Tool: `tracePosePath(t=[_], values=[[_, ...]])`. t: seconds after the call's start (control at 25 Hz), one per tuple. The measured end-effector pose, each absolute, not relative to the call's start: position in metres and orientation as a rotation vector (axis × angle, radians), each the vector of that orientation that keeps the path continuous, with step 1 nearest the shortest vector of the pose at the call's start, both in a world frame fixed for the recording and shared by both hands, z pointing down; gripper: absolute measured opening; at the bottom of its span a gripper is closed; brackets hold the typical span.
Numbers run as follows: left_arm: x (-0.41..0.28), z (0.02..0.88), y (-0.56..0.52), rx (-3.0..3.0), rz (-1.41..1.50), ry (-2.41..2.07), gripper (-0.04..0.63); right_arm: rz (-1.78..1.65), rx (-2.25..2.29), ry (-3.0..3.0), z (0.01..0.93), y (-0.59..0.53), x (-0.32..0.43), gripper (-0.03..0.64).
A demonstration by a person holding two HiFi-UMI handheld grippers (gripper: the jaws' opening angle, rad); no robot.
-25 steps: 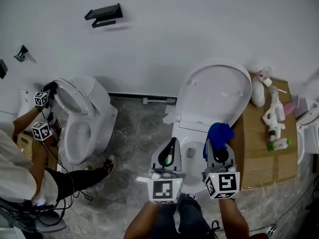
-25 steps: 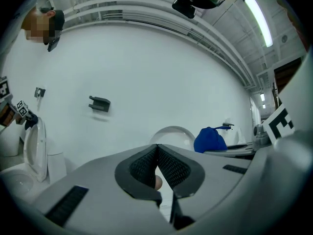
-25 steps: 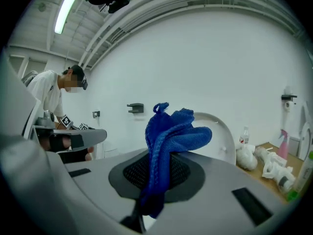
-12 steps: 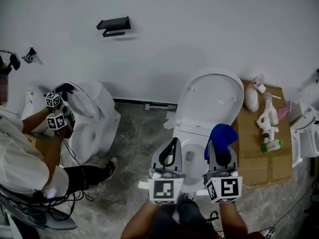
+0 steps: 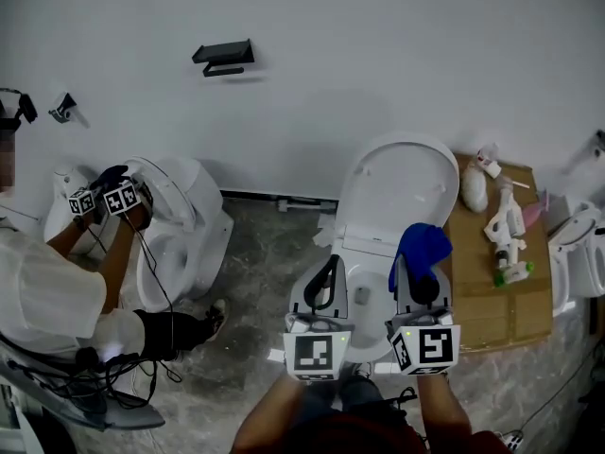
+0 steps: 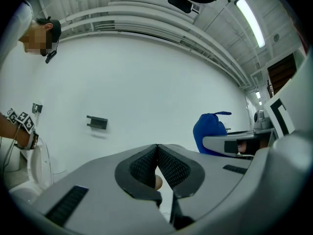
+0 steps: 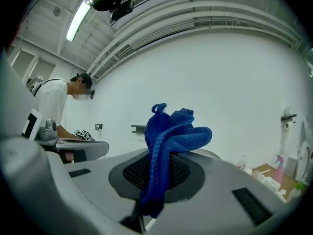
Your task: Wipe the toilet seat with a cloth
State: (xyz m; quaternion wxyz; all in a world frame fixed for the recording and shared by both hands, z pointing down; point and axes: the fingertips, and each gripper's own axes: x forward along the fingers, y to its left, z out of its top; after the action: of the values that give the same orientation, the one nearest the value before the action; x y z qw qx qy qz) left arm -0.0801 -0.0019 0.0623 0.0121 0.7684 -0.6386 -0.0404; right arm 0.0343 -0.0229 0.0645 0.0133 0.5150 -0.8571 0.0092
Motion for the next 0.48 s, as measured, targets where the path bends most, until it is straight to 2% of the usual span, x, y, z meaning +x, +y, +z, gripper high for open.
tracePosePath(t=[0.48], values=[[-0.081,0.041,0.014,2.399,-0.174,-2.038,0.015,-0.042,1.58,-2.7,0.047,-0.011,0.034,0.054]])
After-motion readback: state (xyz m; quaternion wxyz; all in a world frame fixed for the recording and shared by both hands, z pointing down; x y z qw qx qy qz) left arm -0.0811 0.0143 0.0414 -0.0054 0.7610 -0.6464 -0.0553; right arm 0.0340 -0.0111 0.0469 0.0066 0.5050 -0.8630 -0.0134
